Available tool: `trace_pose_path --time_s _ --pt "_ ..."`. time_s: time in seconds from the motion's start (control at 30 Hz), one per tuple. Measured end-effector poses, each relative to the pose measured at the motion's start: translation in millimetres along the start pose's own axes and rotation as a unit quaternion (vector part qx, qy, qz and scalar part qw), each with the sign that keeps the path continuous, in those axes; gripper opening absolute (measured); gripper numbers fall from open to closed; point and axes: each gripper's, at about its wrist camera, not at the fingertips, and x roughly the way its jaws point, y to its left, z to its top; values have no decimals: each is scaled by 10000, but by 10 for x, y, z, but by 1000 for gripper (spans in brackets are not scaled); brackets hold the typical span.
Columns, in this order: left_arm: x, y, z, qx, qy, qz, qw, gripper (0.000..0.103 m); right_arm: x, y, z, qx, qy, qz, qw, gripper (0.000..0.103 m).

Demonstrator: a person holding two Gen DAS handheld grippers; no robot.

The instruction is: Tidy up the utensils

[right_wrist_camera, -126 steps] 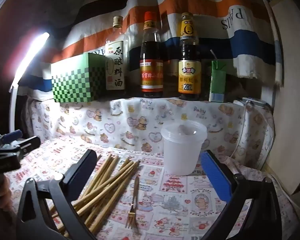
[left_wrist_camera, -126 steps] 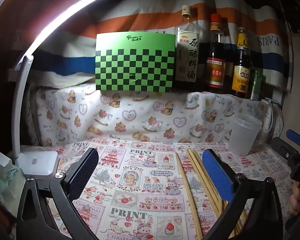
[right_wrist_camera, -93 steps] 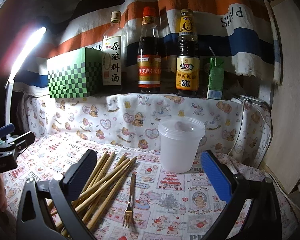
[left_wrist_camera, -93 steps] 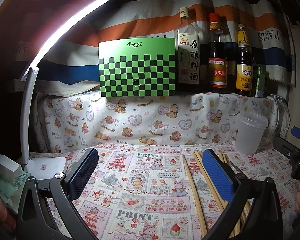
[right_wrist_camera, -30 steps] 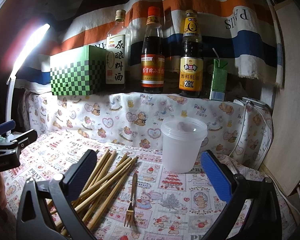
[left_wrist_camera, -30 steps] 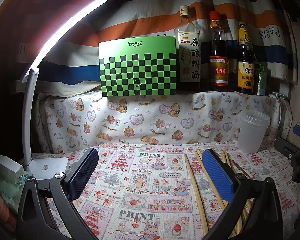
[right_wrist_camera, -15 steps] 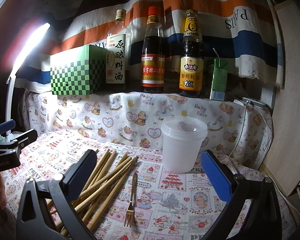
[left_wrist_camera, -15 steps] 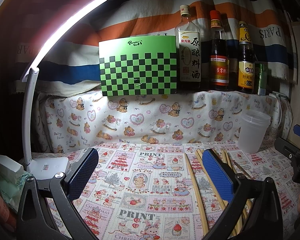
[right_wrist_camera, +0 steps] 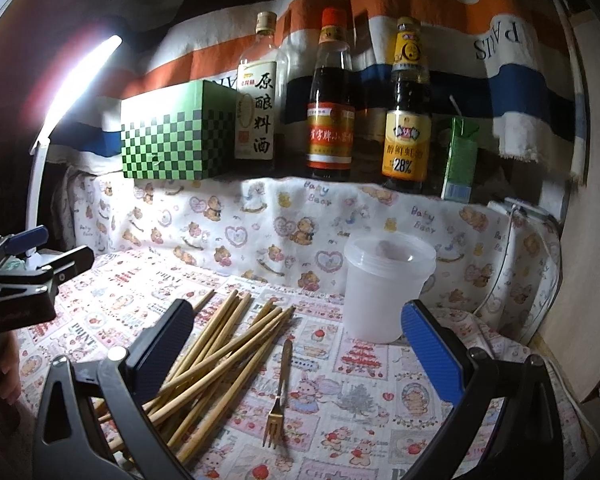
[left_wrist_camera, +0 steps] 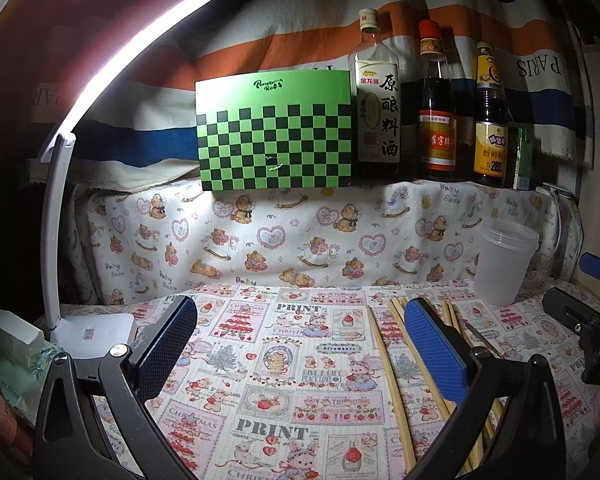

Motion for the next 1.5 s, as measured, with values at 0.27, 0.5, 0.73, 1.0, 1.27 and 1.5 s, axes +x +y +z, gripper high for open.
trace_pose_path --time_s 0.27,0.5,0.73,1.0,1.27,1.5 --pt "177 86 -11 -233 651 -323 9971 103 62 -157 22 410 202 -22 9990 102" --pt "228 180 9 -194 810 9 9965 103 79 -301 32 952 567 245 9935 49" --pt "217 165 18 -24 820 -26 9966 103 208 -317 -93 1505 1149 573 9802 15" --pt "111 52 78 321 460 159 9983 103 367 -221 -226 1291 2235 596 9643 14" --pt "100 50 99 345 395 207 9984 103 448 -401 -416 2398 2897 1067 9204 14" --pt "118 86 86 119 507 131 9986 103 460 -429 -449 2530 3102 991 9110 14"
